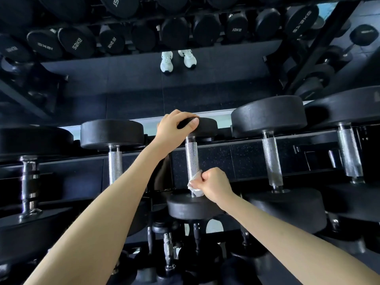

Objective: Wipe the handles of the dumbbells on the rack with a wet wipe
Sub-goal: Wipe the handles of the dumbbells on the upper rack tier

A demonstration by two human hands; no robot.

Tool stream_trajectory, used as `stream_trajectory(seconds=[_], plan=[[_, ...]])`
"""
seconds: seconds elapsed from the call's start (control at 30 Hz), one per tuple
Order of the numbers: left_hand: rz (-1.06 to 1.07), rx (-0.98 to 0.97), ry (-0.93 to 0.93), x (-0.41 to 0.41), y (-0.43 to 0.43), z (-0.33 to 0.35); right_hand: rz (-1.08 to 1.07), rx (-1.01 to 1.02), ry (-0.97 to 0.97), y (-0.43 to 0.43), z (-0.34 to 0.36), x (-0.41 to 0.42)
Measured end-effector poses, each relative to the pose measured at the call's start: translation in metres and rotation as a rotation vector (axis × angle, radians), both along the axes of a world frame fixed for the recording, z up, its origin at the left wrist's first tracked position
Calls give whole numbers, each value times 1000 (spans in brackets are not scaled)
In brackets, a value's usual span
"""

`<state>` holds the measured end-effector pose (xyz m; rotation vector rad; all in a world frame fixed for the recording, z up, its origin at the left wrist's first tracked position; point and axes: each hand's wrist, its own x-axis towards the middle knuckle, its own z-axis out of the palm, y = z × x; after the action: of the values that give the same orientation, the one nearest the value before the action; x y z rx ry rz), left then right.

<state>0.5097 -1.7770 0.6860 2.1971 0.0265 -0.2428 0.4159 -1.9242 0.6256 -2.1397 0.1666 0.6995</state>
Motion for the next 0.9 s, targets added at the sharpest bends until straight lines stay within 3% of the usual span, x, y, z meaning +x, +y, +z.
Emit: stream_trajectory(seconds=[0.3, 0.5, 0.6, 0.9], plan=[[8, -4, -14, 0, 1, -1, -387, 444, 49, 16, 21, 69], [39, -23, -42, 0, -1, -4, -591, 770, 404, 12, 4, 76], [27, -49, -28, 0, 3, -7, -463, 793, 451, 7, 0, 68], [23, -31, -66, 0, 2, -10, 35, 486, 354, -21, 5, 23]])
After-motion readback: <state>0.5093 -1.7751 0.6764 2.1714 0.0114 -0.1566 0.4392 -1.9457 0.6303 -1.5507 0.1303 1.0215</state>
